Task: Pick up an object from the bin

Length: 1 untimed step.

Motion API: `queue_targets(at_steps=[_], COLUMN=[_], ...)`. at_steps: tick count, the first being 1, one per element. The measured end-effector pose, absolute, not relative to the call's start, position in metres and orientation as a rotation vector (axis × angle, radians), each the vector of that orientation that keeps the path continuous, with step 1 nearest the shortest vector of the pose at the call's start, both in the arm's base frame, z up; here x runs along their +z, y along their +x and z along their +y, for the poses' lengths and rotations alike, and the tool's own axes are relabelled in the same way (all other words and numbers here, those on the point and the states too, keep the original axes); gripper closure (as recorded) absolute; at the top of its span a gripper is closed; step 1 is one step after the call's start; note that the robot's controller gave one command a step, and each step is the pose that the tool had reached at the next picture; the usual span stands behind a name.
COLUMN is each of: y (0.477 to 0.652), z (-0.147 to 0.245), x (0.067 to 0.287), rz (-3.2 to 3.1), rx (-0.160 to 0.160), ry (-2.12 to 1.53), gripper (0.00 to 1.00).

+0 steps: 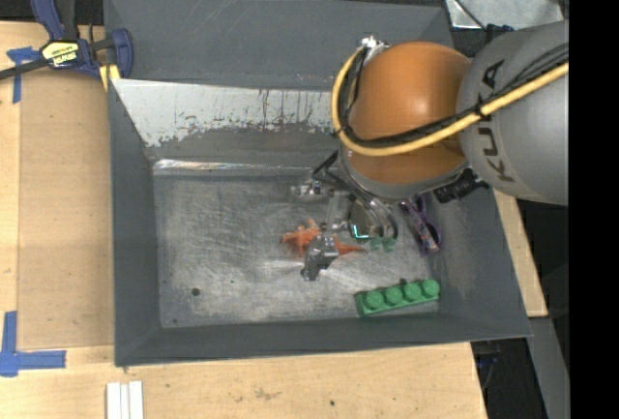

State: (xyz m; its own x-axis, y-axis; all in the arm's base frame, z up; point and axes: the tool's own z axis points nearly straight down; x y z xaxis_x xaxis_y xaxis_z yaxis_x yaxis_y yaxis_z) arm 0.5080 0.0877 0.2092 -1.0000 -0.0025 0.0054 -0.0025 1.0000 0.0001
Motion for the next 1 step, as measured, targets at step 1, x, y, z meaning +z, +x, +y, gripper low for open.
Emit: queue_targets(at_steps=[1], y=[0.5098], z=[0.0873], x=[0.2130], rz=[-3.144], rx=[-0.001], ry=[0.000], gripper=[0.00])
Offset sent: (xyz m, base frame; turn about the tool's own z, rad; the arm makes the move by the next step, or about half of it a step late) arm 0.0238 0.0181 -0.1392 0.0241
